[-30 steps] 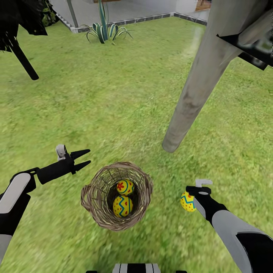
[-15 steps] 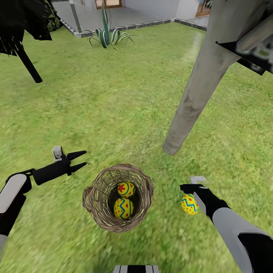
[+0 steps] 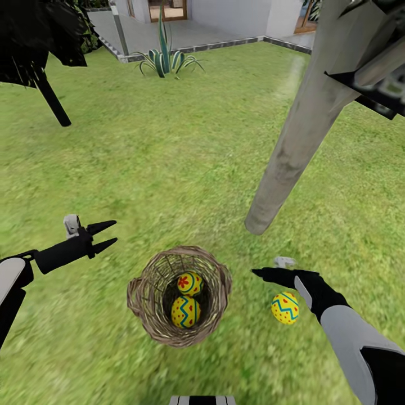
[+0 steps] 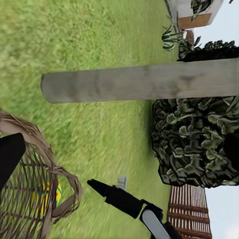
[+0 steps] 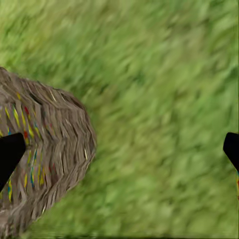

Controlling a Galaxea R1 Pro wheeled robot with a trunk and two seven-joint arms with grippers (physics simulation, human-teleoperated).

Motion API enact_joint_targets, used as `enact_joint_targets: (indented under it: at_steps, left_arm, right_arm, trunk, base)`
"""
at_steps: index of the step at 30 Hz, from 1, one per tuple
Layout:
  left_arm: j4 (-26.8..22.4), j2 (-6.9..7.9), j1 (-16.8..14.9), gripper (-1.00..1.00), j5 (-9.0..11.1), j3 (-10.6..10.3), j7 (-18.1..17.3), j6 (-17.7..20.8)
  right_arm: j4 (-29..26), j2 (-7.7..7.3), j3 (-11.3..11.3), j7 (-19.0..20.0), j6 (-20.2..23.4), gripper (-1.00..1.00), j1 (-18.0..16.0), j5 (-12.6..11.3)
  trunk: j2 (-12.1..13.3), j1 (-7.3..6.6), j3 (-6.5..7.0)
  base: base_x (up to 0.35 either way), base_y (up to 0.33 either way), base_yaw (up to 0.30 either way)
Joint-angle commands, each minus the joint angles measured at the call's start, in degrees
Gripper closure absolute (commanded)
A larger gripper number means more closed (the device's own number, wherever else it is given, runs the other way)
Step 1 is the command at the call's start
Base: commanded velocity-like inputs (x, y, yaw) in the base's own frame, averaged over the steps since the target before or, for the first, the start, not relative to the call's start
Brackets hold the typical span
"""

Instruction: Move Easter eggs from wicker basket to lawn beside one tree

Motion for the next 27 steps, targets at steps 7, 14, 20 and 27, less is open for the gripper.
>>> enact_joint_targets:
  at_steps: [7,14,20,27]
  left_arm:
    - [0.11,-0.06,-0.04,-1.0,-0.66,0.06,-0.41,0.14]
    - [0.12,-0.17,-0.04,-1.0,-0.73,0.06,-0.36,0.14]
    - [0.2,-0.18,-0.04,-1.0,-0.77,0.06,-0.32,0.07]
    - [0.21,-0.39,-0.04,-1.0,-0.85,-0.02,-0.18,0.05]
  right_arm:
    - [-5.74,0.04,-0.45,5.34,7.42,-1.0,0.04,-0.37]
    - [-9.93,0.43,-0.4,13.69,14.51,-1.0,0.18,-0.34]
    - [-10.13,0.5,-0.3,18.2,14.78,-1.0,0.18,-0.3]
    - [-12.07,0.52,-0.16,18.63,14.84,-1.0,0.18,-0.25]
  trunk:
    - [-0.01,0.0,0.6]
    - [-0.01,0.0,0.82]
    - [-0.01,0.0,0.83]
    - [-0.01,0.0,0.96]
  base:
    - [0.0,0.0,0.089]
    - [0.0,0.0,0.052]
    - [0.0,0.0,0.001]
    - [0.0,0.0,0.051]
